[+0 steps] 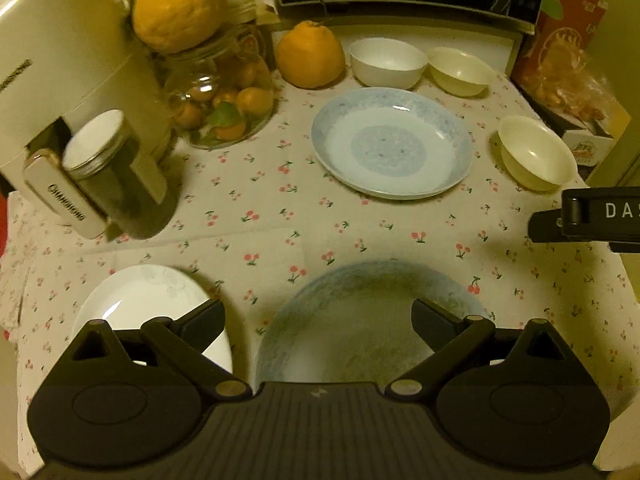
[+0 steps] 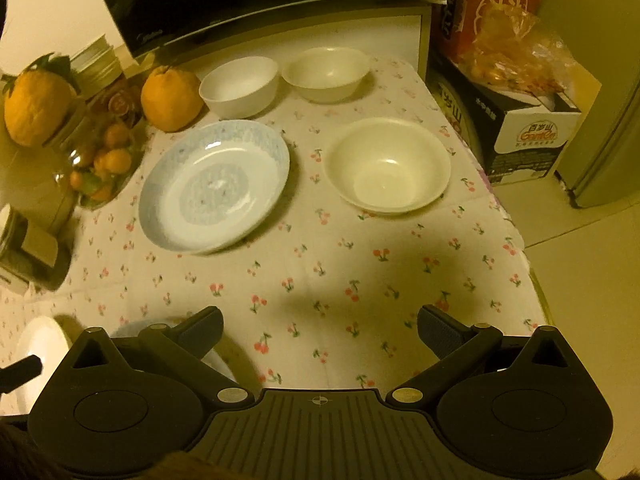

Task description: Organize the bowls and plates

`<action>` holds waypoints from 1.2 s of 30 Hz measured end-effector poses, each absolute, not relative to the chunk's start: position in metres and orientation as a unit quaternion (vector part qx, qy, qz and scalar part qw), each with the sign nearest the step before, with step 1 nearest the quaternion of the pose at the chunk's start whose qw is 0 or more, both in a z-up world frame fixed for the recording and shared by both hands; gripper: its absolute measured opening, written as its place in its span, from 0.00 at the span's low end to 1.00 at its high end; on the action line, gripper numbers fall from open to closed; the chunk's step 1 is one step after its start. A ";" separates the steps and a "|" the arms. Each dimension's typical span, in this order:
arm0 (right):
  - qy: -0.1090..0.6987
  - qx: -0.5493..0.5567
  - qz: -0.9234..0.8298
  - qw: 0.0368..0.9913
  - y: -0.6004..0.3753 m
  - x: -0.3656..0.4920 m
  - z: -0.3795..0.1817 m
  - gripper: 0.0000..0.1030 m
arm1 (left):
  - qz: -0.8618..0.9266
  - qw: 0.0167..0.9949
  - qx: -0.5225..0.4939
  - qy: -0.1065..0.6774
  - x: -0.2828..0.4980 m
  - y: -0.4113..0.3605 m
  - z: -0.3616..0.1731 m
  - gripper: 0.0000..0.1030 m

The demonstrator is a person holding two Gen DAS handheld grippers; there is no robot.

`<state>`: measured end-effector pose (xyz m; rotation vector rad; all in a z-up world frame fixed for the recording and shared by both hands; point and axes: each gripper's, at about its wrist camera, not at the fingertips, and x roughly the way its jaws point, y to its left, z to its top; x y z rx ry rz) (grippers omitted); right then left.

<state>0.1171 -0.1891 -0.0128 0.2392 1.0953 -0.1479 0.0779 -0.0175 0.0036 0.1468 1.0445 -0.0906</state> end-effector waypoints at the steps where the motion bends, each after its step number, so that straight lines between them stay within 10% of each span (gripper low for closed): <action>1: 0.518 0.116 -0.070 0.844 -0.190 0.120 -0.014 1.00 | -0.045 0.862 0.065 0.500 0.082 -0.017 0.004 0.96; 20: 0.512 0.217 -0.028 0.831 -0.200 0.171 -0.039 1.00 | -0.022 0.873 0.000 0.487 0.158 -0.005 -0.004 0.96; 36: 0.460 0.360 0.002 0.812 -0.209 0.201 -0.079 0.98 | -0.047 0.890 -0.074 0.448 0.197 -0.002 -0.029 0.74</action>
